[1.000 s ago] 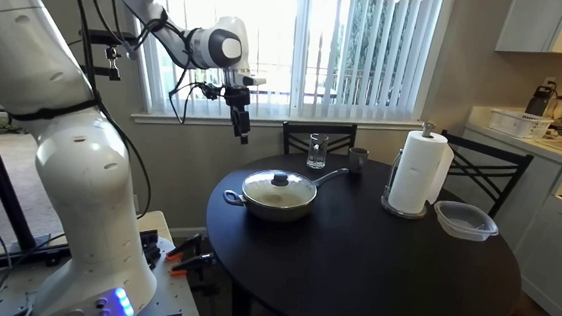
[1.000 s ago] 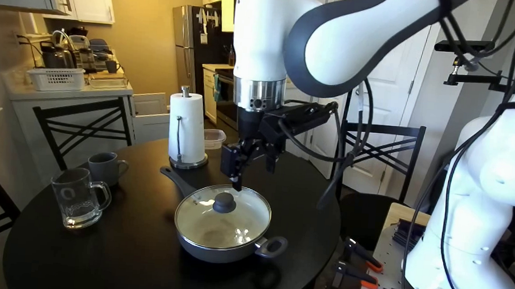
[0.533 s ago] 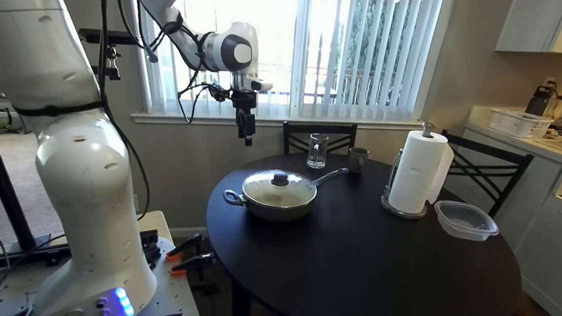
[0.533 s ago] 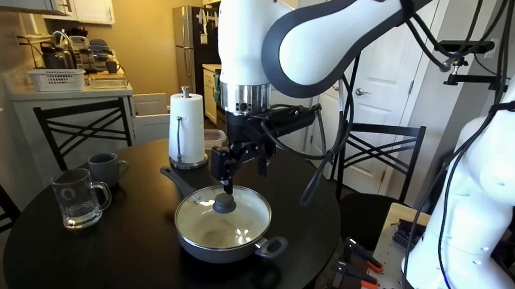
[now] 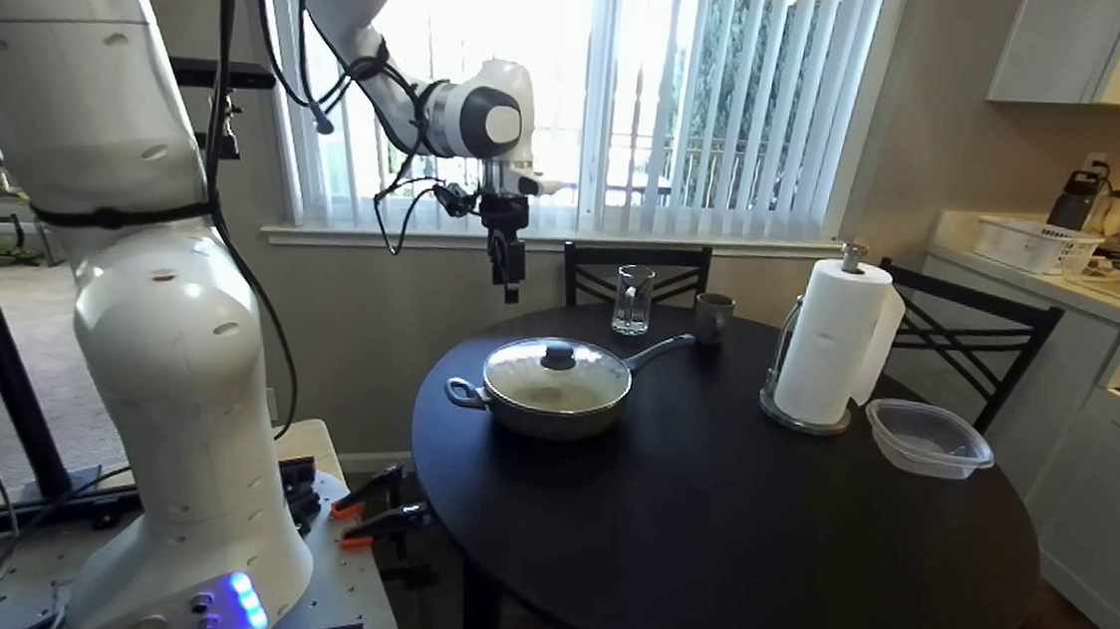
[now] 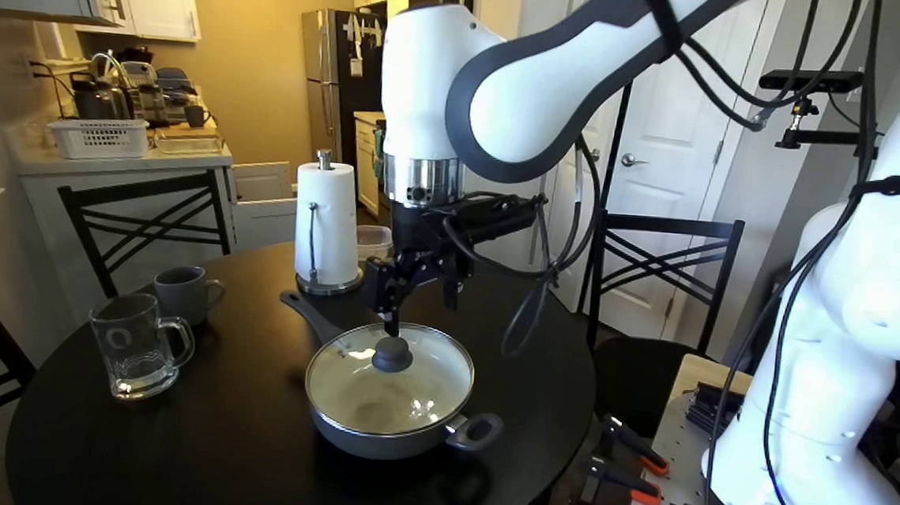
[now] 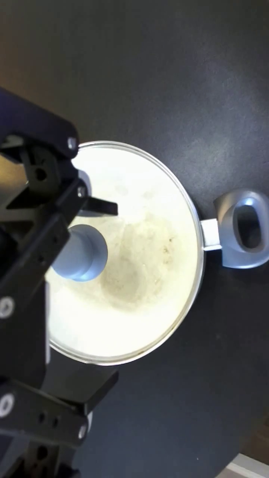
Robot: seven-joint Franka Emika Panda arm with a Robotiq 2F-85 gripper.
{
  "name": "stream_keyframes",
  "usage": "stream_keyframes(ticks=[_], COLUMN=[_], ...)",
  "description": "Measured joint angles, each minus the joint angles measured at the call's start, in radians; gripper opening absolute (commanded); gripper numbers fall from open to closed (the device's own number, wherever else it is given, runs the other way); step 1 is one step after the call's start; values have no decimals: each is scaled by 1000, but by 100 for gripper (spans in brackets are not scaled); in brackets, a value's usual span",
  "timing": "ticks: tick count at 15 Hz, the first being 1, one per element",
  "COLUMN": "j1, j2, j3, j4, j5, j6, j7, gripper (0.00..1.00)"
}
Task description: Remove the glass lid from the pot and put it on the table
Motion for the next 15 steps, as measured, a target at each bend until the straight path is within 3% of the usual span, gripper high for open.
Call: stream_keyframes(ticks=[7,11,15], j1=[36,108,167], j2=[256,289,291], j3=[-132,-207,-269], j4=[38,47,53], j5=[-37,-166,-337], j6=[210,310,320], j7=[-1,69,202], gripper=[100,100,100])
